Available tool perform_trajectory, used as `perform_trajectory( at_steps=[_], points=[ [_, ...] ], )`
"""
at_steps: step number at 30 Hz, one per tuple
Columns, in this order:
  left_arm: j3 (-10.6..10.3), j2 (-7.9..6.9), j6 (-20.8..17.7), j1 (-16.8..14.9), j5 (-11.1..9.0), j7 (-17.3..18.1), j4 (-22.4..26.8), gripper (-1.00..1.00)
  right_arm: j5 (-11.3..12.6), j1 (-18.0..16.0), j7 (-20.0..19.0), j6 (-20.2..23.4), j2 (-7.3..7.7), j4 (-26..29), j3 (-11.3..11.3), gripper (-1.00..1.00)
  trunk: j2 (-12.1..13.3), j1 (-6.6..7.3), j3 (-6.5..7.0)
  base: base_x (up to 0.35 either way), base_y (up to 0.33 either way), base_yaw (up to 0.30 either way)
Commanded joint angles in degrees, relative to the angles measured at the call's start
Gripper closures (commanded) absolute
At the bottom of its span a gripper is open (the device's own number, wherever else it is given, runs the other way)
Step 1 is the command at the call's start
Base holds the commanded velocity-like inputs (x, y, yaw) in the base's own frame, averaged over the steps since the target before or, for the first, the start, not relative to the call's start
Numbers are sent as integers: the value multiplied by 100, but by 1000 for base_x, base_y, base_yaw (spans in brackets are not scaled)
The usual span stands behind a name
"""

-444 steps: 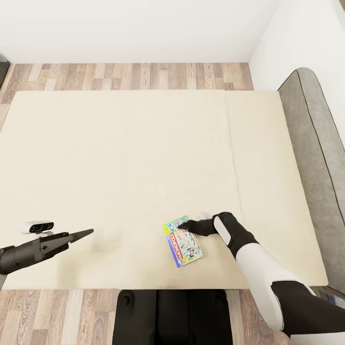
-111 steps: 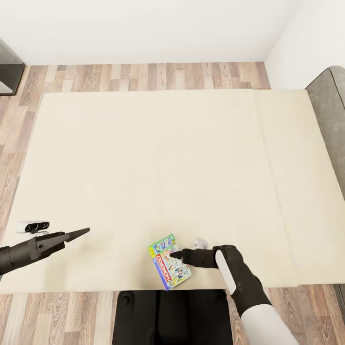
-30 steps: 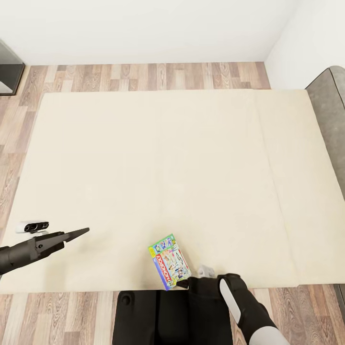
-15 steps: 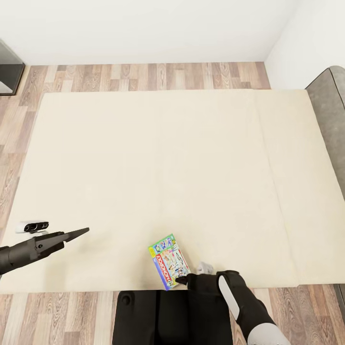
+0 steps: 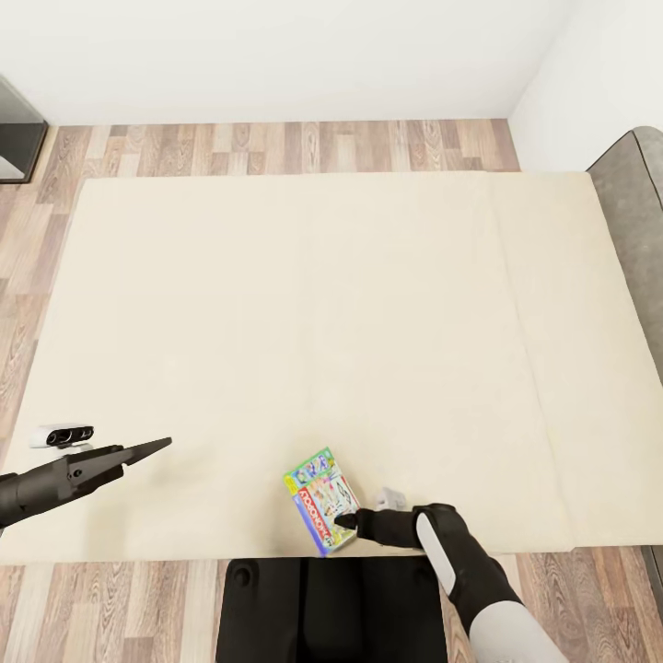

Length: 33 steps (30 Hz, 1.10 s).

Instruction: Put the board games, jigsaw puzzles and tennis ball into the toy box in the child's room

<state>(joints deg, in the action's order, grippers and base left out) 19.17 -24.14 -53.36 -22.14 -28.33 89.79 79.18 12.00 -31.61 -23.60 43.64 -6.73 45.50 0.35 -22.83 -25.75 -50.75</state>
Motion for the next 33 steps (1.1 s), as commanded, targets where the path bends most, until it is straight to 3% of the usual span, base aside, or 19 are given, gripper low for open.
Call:
perform_trajectory(
  at_steps=[1, 33],
  points=[
    [-1, -2, -61, -1, 2, 21, 1, -100, 17, -11, 5, 31, -1, 5, 0, -100, -9, -3, -6, 0, 0, 0],
    [0, -2, -61, -1, 2, 21, 1, -100, 4, -251, 14, -15, -2, 69, 1, -100, -9, -3, -6, 0, 0, 0]
  ],
)
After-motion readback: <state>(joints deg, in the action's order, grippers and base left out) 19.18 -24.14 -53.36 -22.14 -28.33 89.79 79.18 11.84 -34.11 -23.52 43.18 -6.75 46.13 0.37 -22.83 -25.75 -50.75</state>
